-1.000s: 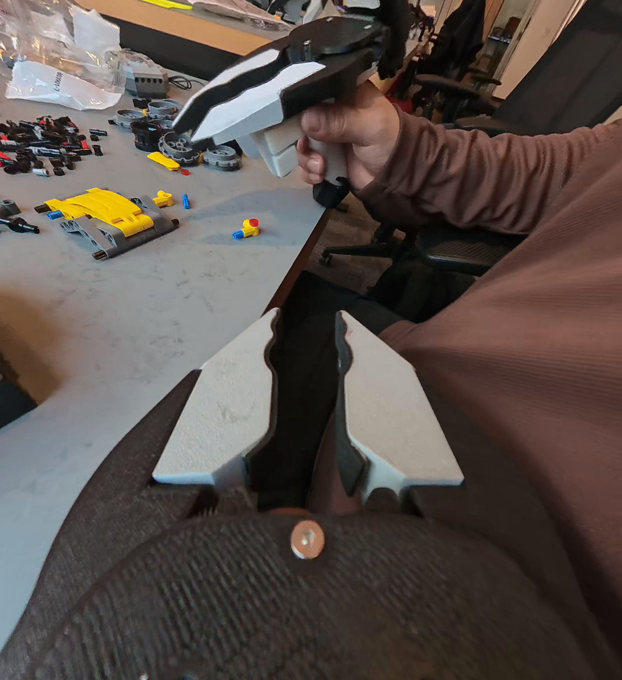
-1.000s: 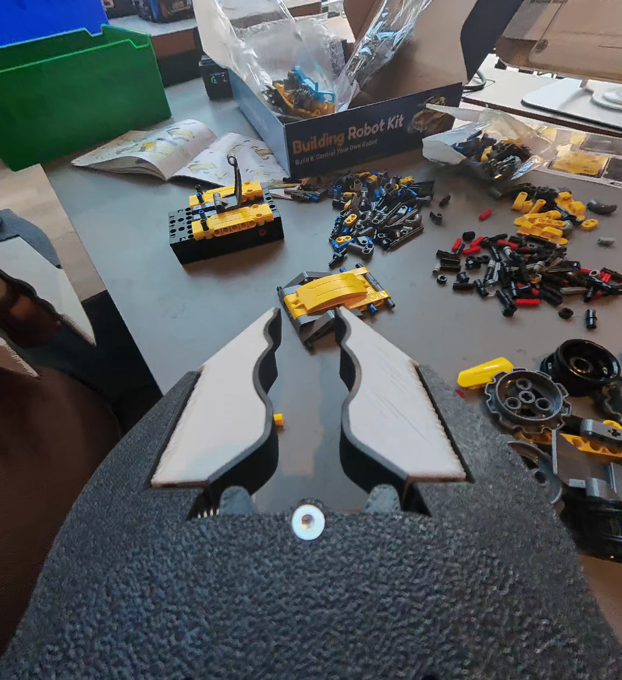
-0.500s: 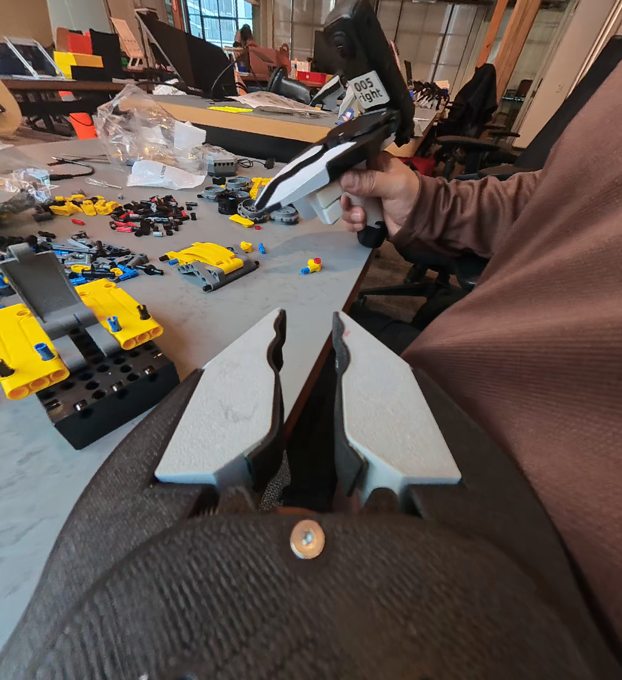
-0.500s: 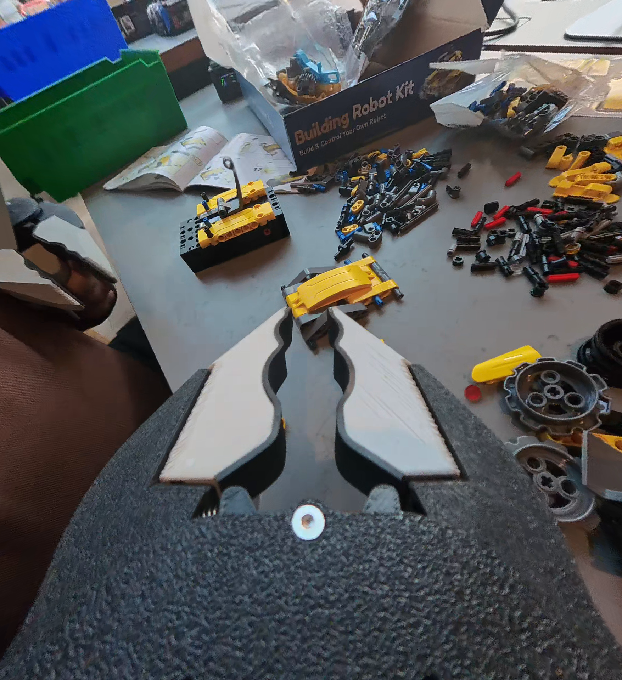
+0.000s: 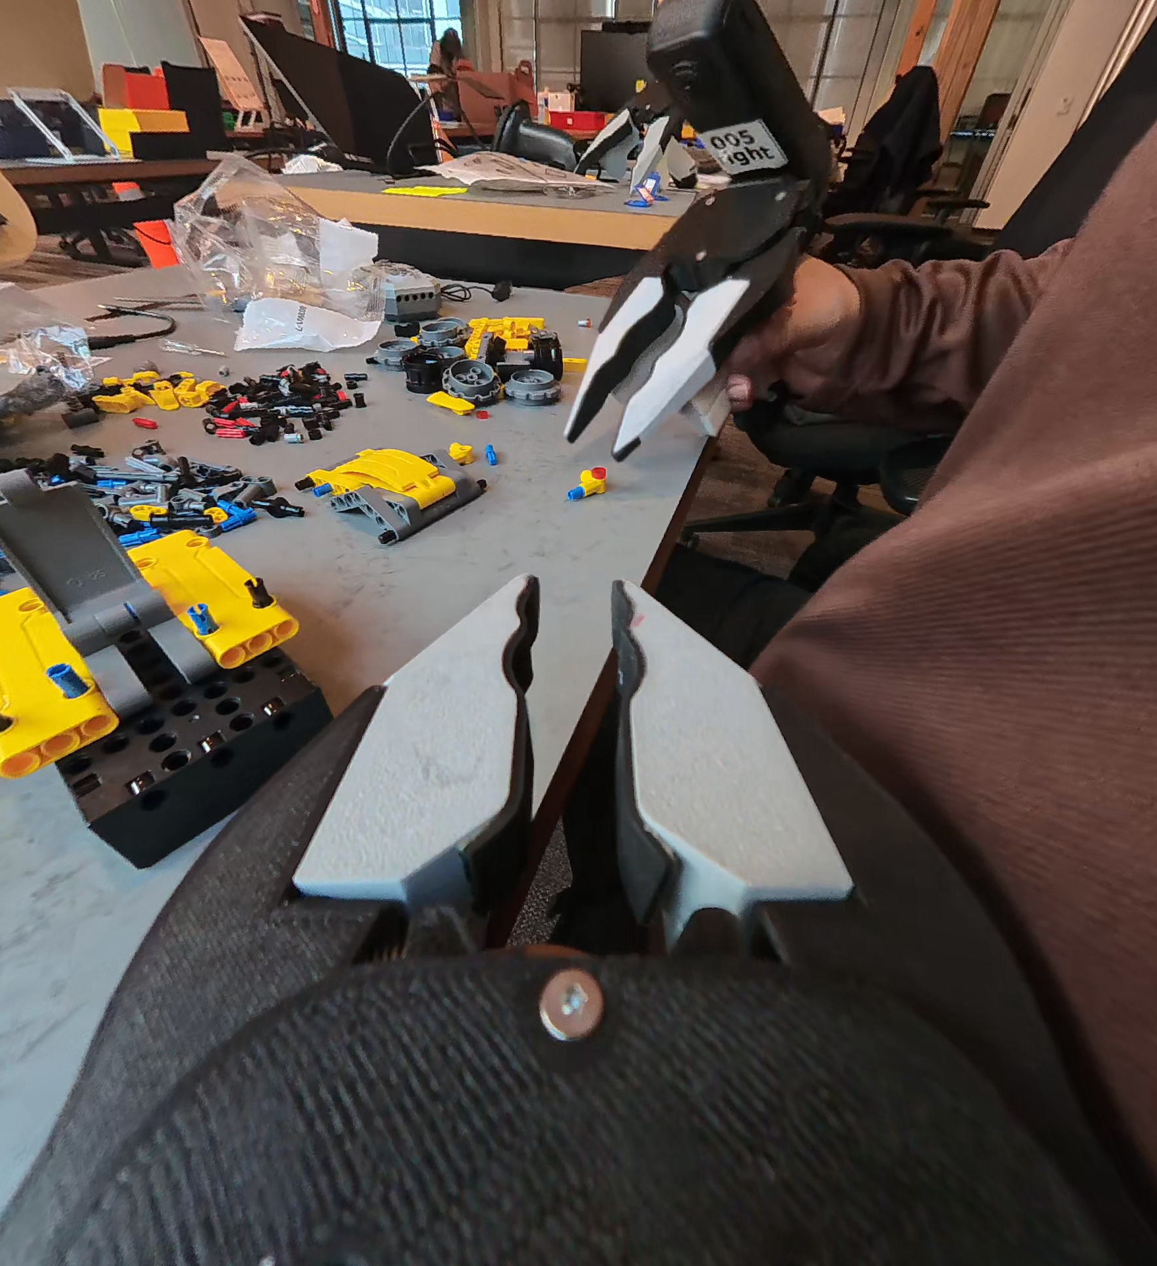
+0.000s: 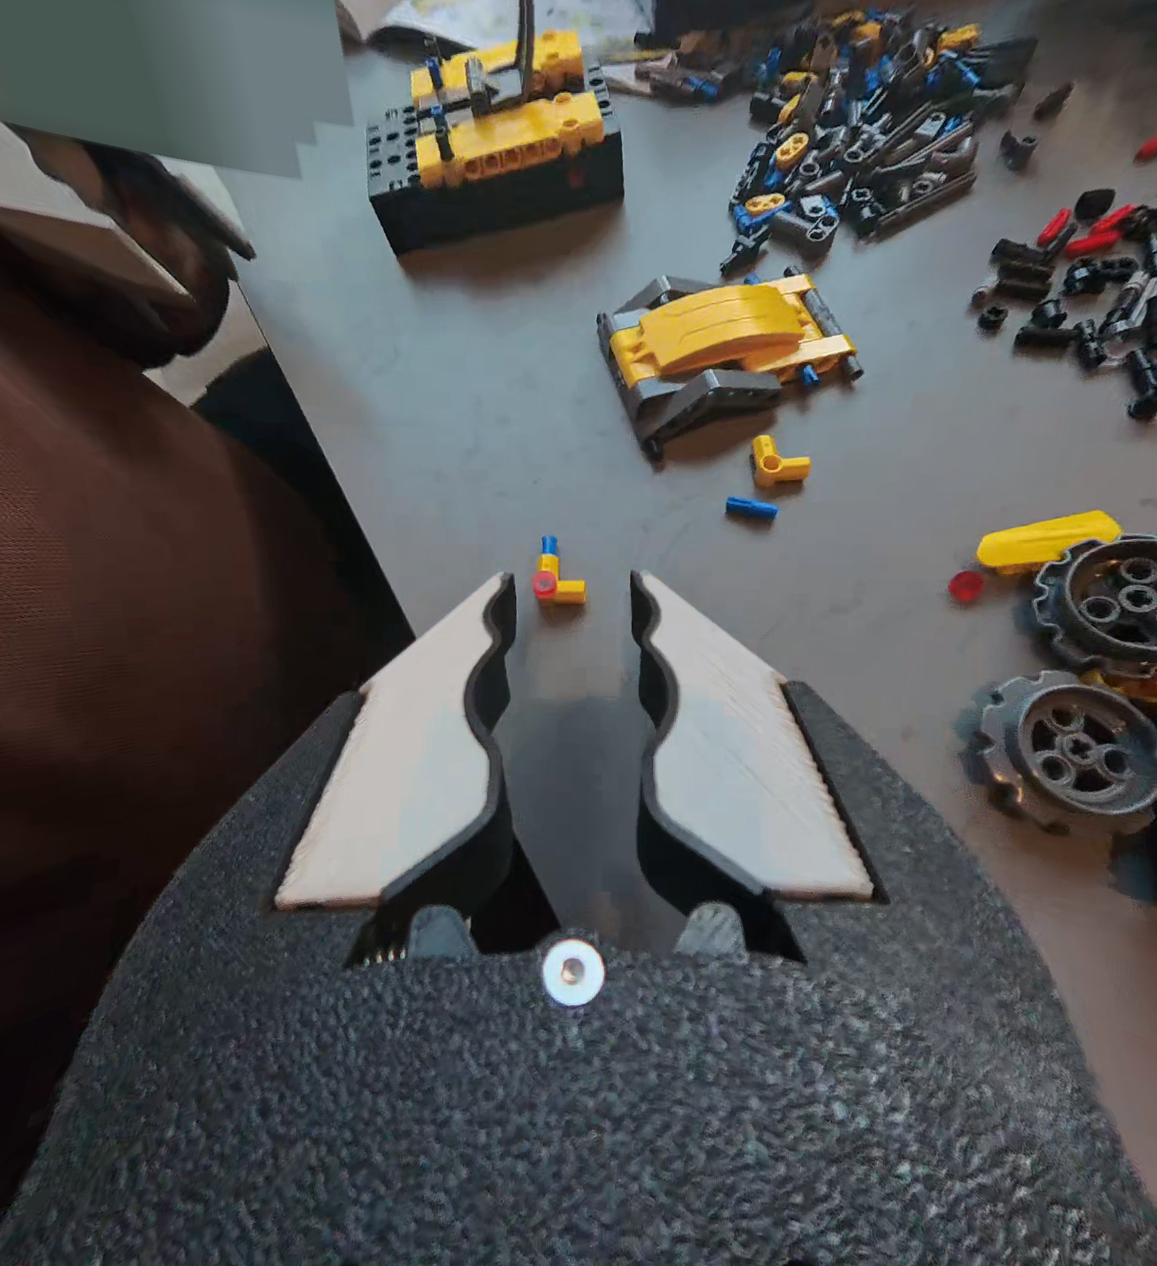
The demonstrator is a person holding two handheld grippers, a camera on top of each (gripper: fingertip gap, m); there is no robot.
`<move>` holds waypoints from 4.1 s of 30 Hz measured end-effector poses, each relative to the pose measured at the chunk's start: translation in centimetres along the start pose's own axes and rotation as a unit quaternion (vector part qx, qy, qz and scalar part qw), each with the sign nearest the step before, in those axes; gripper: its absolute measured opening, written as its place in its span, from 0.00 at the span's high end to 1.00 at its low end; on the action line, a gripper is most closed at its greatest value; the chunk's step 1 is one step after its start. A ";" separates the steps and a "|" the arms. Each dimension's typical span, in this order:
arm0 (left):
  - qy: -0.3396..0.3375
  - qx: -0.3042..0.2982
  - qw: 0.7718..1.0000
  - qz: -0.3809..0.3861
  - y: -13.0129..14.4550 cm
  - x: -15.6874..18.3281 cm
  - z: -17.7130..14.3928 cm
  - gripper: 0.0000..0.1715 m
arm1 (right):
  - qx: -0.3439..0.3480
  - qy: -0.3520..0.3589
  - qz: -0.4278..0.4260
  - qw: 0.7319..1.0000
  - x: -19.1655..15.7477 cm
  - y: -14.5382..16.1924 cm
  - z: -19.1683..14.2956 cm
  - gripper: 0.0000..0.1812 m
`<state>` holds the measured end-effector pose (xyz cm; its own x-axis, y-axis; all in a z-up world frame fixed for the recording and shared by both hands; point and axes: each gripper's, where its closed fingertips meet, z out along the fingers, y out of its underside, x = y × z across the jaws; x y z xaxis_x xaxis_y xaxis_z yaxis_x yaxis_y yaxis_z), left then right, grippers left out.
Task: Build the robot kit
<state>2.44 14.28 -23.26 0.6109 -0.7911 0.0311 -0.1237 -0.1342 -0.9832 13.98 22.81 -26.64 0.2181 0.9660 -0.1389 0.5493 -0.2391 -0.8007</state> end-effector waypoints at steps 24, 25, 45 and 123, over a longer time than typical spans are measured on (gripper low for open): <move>0.009 -0.018 1.000 -0.006 0.7 0.3 0.6 0.90 | 0.158 -0.206 0.194 0.946 -2.6 -6.4 -2.0 0.92; 0.009 -0.018 1.000 -0.007 0.7 0.3 0.6 0.90 | 0.150 -0.197 0.187 0.951 -2.6 -6.1 -1.8 0.92; 0.004 -0.022 1.000 -0.012 1.0 0.0 0.7 0.90 | -0.077 0.091 -0.039 0.992 4.7 1.3 -0.3 0.90; -0.041 -0.004 0.999 0.033 0.4 -1.9 -1.1 0.96 | -0.130 0.045 -0.121 0.983 4.7 -3.3 3.2 0.92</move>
<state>0.40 15.05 -23.55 0.6631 -0.7470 -0.0480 -0.1720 -0.0896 -0.9810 10.56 28.50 -26.50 0.1199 0.9879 0.0984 0.7792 -0.0322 -0.6260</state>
